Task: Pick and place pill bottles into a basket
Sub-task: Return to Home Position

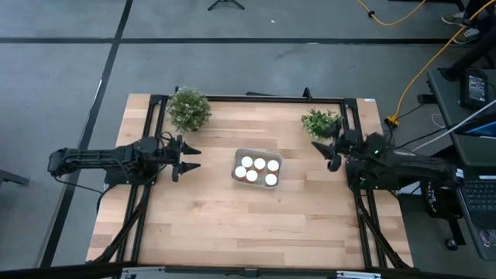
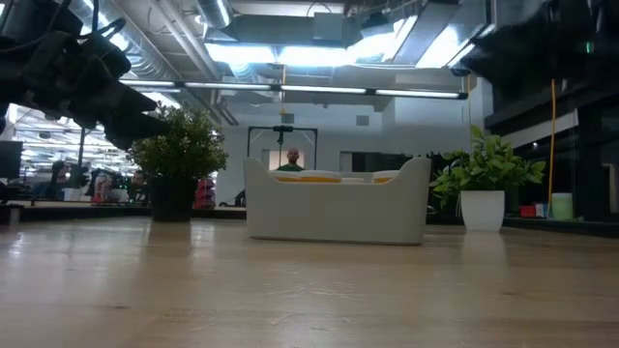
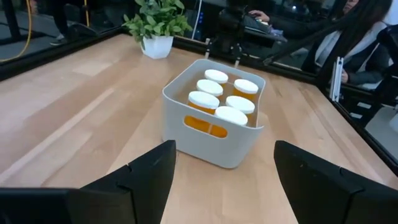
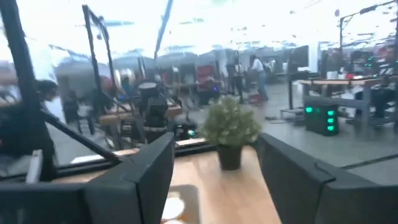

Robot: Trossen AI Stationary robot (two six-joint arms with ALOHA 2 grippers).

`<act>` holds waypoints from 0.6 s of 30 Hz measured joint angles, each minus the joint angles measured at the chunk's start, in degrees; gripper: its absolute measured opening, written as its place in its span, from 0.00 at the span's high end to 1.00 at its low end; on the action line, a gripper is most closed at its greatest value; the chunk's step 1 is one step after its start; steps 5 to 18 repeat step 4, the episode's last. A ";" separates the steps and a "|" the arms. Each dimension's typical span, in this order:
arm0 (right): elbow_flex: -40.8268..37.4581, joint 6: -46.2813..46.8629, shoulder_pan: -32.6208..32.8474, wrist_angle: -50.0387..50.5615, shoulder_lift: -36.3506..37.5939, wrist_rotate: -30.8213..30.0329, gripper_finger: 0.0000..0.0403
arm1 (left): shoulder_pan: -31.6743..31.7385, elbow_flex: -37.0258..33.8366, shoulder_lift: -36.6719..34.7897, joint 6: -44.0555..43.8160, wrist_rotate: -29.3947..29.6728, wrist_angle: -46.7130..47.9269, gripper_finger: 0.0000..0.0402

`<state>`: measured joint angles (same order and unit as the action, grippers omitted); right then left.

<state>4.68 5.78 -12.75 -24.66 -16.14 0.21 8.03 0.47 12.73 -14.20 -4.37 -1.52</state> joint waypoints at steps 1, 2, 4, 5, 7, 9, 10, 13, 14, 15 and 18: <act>-3.54 1.49 0.50 -5.16 -0.79 -0.04 0.44 | 0.00 0.00 0.00 0.00 0.00 -0.01 0.34; -4.38 3.07 1.10 -5.05 -1.55 -0.20 0.45 | 0.00 0.00 0.01 -0.01 0.02 0.02 0.34; -3.54 4.37 2.39 -2.51 -2.87 -0.45 0.46 | -0.02 0.00 0.02 -0.02 0.05 0.00 0.34; -3.54 4.37 2.39 -2.51 -2.87 -0.45 0.46 | -0.02 0.00 0.02 -0.02 0.05 0.00 0.34; -3.54 4.37 2.39 -2.51 -2.87 -0.45 0.46 | -0.02 0.00 0.02 -0.02 0.05 0.00 0.34; -3.54 4.37 2.39 -2.51 -2.87 -0.45 0.46 | -0.02 0.00 0.02 -0.02 0.05 0.00 0.34; -3.54 4.37 2.39 -2.51 -2.87 -0.45 0.46 | -0.02 0.00 0.02 -0.02 0.05 0.00 0.34; -3.54 4.37 2.39 -2.51 -2.87 -0.45 0.46 | -0.02 0.00 0.02 -0.02 0.05 0.00 0.34; -3.54 4.37 2.39 -2.51 -2.87 -0.45 0.46 | -0.02 0.00 0.02 -0.02 0.05 0.00 0.34; -3.54 4.37 2.39 -2.51 -2.87 -0.45 0.46 | -0.02 0.00 0.02 -0.02 0.05 0.00 0.34; -3.54 4.37 2.39 -2.51 -2.87 -0.45 0.46 | -0.02 0.00 0.02 -0.02 0.05 0.00 0.34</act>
